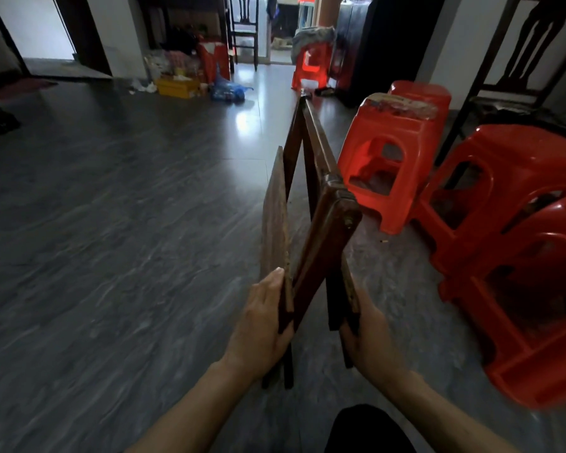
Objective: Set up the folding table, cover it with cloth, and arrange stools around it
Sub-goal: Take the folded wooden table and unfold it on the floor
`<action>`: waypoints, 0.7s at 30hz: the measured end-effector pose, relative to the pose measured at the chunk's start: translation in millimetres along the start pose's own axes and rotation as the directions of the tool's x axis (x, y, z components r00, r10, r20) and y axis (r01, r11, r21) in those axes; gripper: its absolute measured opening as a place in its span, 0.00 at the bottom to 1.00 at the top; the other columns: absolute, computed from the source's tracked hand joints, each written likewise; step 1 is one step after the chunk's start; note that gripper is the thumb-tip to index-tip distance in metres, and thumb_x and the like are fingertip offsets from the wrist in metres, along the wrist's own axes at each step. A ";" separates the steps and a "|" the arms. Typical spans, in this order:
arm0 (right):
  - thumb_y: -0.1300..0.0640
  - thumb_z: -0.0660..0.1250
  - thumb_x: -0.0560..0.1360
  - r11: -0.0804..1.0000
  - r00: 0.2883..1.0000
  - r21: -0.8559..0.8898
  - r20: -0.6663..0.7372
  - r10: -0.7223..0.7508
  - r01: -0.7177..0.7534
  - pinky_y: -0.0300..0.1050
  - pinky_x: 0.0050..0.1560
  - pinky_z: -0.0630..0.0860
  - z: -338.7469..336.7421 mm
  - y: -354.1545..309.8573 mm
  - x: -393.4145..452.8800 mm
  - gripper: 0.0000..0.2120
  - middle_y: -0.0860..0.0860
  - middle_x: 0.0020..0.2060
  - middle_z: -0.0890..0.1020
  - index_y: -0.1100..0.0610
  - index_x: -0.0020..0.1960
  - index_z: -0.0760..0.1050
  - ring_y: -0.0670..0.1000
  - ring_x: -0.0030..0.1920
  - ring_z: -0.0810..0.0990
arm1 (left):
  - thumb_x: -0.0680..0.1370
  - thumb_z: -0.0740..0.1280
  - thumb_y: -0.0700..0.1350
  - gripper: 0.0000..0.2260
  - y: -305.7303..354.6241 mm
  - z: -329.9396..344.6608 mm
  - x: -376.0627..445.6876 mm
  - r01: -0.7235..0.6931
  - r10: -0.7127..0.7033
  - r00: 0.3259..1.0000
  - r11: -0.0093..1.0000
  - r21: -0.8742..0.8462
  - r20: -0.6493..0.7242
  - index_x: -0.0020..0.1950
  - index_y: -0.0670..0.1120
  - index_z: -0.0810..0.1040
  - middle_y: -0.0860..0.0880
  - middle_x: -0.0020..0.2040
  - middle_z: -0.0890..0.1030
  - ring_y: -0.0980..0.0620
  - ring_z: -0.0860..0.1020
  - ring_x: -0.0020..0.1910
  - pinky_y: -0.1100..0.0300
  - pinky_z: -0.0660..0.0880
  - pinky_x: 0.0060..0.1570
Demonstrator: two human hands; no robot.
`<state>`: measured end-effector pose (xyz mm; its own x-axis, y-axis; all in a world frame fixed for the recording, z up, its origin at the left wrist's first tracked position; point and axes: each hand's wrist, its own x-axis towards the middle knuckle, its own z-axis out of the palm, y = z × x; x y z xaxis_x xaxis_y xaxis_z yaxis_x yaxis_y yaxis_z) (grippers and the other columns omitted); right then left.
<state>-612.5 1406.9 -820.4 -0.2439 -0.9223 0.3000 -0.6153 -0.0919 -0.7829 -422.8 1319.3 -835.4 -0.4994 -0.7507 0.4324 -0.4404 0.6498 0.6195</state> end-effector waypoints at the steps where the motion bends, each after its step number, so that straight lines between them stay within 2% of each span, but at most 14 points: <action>1: 0.75 0.64 0.71 1.000 1.000 0.006 -0.010 -0.010 0.010 0.42 0.66 0.73 -2.7 -0.8 0.8 0.40 0.42 0.66 0.75 0.47 0.77 0.61 0.42 0.67 0.74 | 0.71 0.75 0.41 0.36 -1.7 -0.1 -1.7 0.003 -0.003 1.000 1.000 -0.020 -0.007 0.76 0.41 0.64 0.45 0.71 0.70 0.50 0.68 0.70 0.61 0.64 0.72; 2: 0.76 0.64 0.71 1.000 1.000 0.009 -0.012 -0.023 0.023 0.42 0.68 0.72 -5.4 -2.8 1.9 0.41 0.42 0.68 0.74 0.48 0.77 0.60 0.42 0.69 0.72 | 0.71 0.75 0.41 0.34 -4.1 -0.3 -3.3 0.015 -0.016 1.000 0.999 -0.044 -0.022 0.75 0.41 0.66 0.45 0.71 0.70 0.51 0.68 0.71 0.55 0.68 0.70; 4: 0.77 0.63 0.70 0.998 0.998 -0.016 -0.016 -0.054 0.054 0.45 0.71 0.68 -9.0 -3.2 3.8 0.42 0.45 0.72 0.71 0.52 0.78 0.59 0.42 0.72 0.68 | 0.72 0.75 0.42 0.31 -9.3 -1.4 -6.1 0.047 -0.051 0.998 0.996 -0.080 -0.045 0.72 0.42 0.68 0.48 0.73 0.70 0.53 0.69 0.72 0.50 0.72 0.66; 6: 0.77 0.62 0.69 0.996 0.997 -0.041 -0.019 -0.080 0.079 0.46 0.74 0.64 -11.3 1.0 6.0 0.41 0.46 0.73 0.69 0.55 0.78 0.59 0.41 0.74 0.65 | 0.73 0.75 0.44 0.29 -12.7 -5.4 -8.8 0.058 -0.063 0.996 0.994 -0.088 -0.061 0.71 0.43 0.69 0.49 0.73 0.70 0.55 0.70 0.72 0.50 0.75 0.64; 9: 0.77 0.63 0.67 0.994 0.998 -0.095 -0.028 -0.053 0.051 0.51 0.75 0.63 -14.1 8.6 10.4 0.43 0.48 0.75 0.67 0.56 0.78 0.59 0.43 0.75 0.63 | 0.73 0.75 0.42 0.27 -15.5 -18.8 -13.5 0.051 -0.059 0.993 0.996 -0.077 -0.107 0.71 0.44 0.71 0.51 0.73 0.71 0.56 0.70 0.71 0.51 0.76 0.63; 14: 0.77 0.63 0.68 0.986 0.996 -0.159 -0.067 -0.066 0.054 0.49 0.73 0.66 -20.6 15.0 12.7 0.41 0.51 0.74 0.69 0.57 0.78 0.61 0.45 0.74 0.66 | 0.68 0.73 0.31 0.34 -33.3 -63.9 -11.8 -0.032 0.034 0.996 0.999 0.039 -0.078 0.73 0.42 0.70 0.46 0.72 0.72 0.52 0.70 0.72 0.49 0.70 0.69; 18: 0.77 0.63 0.67 0.982 0.996 -0.178 -0.050 -0.077 0.067 0.50 0.73 0.66 -23.0 12.2 15.0 0.43 0.51 0.73 0.70 0.55 0.78 0.60 0.46 0.73 0.67 | 0.66 0.72 0.29 0.37 -39.8 -97.8 -11.5 -0.060 0.065 0.997 0.992 0.112 -0.044 0.75 0.42 0.69 0.46 0.72 0.71 0.52 0.69 0.73 0.52 0.68 0.71; 21: 0.78 0.62 0.64 0.972 0.991 -0.208 -0.056 -0.125 0.110 0.46 0.74 0.65 -30.0 8.1 20.4 0.43 0.50 0.72 0.72 0.56 0.77 0.63 0.46 0.73 0.68 | 0.66 0.73 0.29 0.39 -42.0 -120.3 -14.5 -0.099 0.102 0.995 0.976 0.192 -0.004 0.76 0.42 0.67 0.46 0.73 0.71 0.50 0.69 0.72 0.51 0.69 0.70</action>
<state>-645.0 1398.6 -804.3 -0.2069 -0.8811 0.4252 -0.7808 -0.1132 -0.6145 -307.3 1288.6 -788.8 -0.5384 -0.6813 0.4959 -0.5239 0.7316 0.4363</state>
